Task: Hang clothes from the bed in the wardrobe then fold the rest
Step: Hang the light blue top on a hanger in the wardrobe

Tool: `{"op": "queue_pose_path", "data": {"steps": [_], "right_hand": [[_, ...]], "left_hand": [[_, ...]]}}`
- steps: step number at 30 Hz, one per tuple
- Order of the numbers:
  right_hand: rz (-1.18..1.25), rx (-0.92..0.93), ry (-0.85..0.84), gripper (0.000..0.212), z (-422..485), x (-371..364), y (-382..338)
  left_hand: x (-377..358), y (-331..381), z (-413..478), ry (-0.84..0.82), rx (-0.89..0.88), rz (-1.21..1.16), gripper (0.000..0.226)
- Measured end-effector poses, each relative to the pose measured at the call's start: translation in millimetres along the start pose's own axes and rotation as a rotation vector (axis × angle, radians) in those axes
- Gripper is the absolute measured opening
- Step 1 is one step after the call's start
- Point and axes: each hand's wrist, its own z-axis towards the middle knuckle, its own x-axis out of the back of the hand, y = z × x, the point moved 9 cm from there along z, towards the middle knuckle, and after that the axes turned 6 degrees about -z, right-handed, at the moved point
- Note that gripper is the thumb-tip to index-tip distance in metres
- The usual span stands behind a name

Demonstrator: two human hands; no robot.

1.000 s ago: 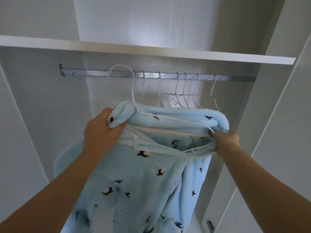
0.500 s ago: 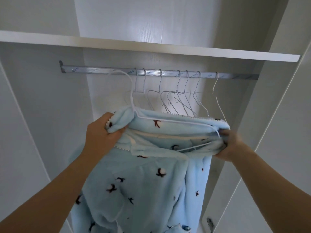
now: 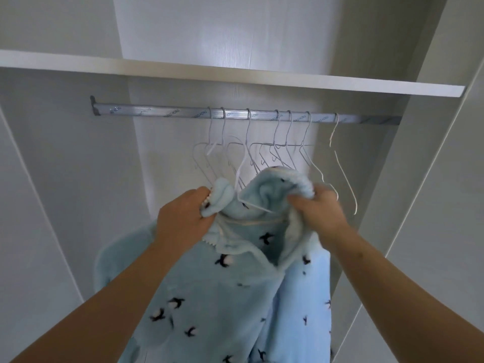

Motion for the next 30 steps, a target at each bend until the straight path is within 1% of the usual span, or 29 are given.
{"op": "queue_pose_path", "data": {"steps": [1,2,3,4,5,6,7,8,9,10,11,13,14,15,17,18,19,20,21,22,23,24,25,26,27,29,30], "right_hand": [[0.037,0.033,-0.19,0.01,-10.8,-21.1,-12.2],[0.049,0.041,-0.409,0.01,-24.1,-41.8,-19.9],[0.057,0.041,-0.618,0.012,-38.9,-57.6,-25.2],[0.062,0.055,-0.753,0.015,-48.4,-64.8,-28.6],[0.078,0.091,-0.771,0.021,-49.3,-65.1,-32.5],[0.076,0.153,-0.668,0.028,-40.6,-57.5,-35.1],[0.05,0.244,-0.459,0.03,-27.1,-39.2,-37.8],[-0.067,0.355,-0.185,0.023,-16.0,-15.4,-40.7],[-0.278,0.416,0.014,0.015,-10.6,0.6,-40.5],[-0.473,0.417,0.066,0.024,-9.3,4.4,-38.3],[-0.593,0.336,-0.026,0.034,-4.4,-0.6,-23.9],[-0.563,0.103,-0.316,0.035,-5.1,-18.3,5.0],[-0.574,0.084,-0.394,0.035,-9.8,-28.5,8.6],[-0.631,0.136,-0.412,0.036,-13.3,-37.3,6.8],[-0.666,0.227,-0.369,0.033,-19.0,-50.4,-4.0],[-0.647,0.234,-0.334,0.033,-20.2,-52.8,-5.5],[-0.623,0.223,-0.305,0.035,-19.9,-53.0,-3.4],[-0.61,0.192,-0.292,0.038,-19.7,-51.2,1.2],[-0.6,0.15,-0.282,0.039,-18.6,-47.8,8.8],[-0.59,0.107,-0.275,0.039,-17.5,-44.0,16.8],[-0.568,0.072,-0.257,0.038,-16.1,-39.4,22.7],[-0.541,0.046,-0.23,0.038,-14.6,-34.5,26.2],[-0.519,0.03,-0.197,0.037,-13.5,-30.2,27.4],[-0.504,0.025,-0.164,0.035,-12.4,-26.4,27.1],[-0.489,0.018,-0.133,0.032,-11.2,-22.2,26.1],[-0.432,-0.005,-0.094,0.027,-8.4,-14.0,26.6],[-0.393,-0.016,-0.088,0.025,-7.8,-11.1,28.2]], "left_hand": [[-3.6,-6.7,2.2,-0.016,0.092,-0.027,0.018],[-5.3,-9.4,3.5,-0.014,0.125,-0.047,0.016],[-5.8,-8.2,4.2,-0.012,0.122,-0.081,0.02],[-3.9,-4.8,4.8,-0.004,0.1,-0.122,0.025],[-0.7,0.2,5.0,0.003,0.074,-0.171,0.029],[2.6,4.2,5.3,0.008,0.049,-0.23,0.032],[6.2,5.8,6.1,0.016,0.042,-0.291,0.03],[9.7,4.5,7.6,0.037,0.049,-0.337,0.026],[13.3,0.6,9.2,0.065,0.067,-0.369,0.025],[16.4,-3.3,11.1,0.087,0.08,-0.405,0.028],[18.2,-7.0,13.1,0.098,0.092,-0.446,0.03],[17.1,-10.1,15.2,0.085,0.124,-0.467,0.032],[13.5,-9.0,15.3,0.059,0.134,-0.441,0.03],[7.6,-4.7,14.4,0.015,0.127,-0.424,0.025],[-11.4,10.7,13.0,-0.161,0.097,-0.454,0.016],[-20.7,17.6,13.1,-0.264,0.08,-0.471,0.014],[-24.7,21.6,15.2,-0.331,0.051,-0.443,0.013],[-21.9,21.7,21.1,-0.32,0.018,-0.362,0.01],[-14.3,15.9,29.3,-0.25,0.025,-0.264,0.013],[-1.3,4.5,36.0,-0.131,0.092,-0.196,0.017],[13.2,-8.6,37.0,0.0,0.224,-0.212,0.017],[22.7,-17.1,31.2,0.118,0.362,-0.306,0.016],[23.5,-20.2,21.5,0.184,0.462,-0.417,0.019],[14.1,-13.0,13.0,0.136,0.495,-0.475,0.022],[-5.5,0.8,5.6,-0.036,0.456,-0.471,0.025],[-56.0,35.0,-25.6,-0.609,0.352,-0.485,0.032],[-72.3,44.6,-47.1,-0.86,0.368,-0.544,0.034]]}}
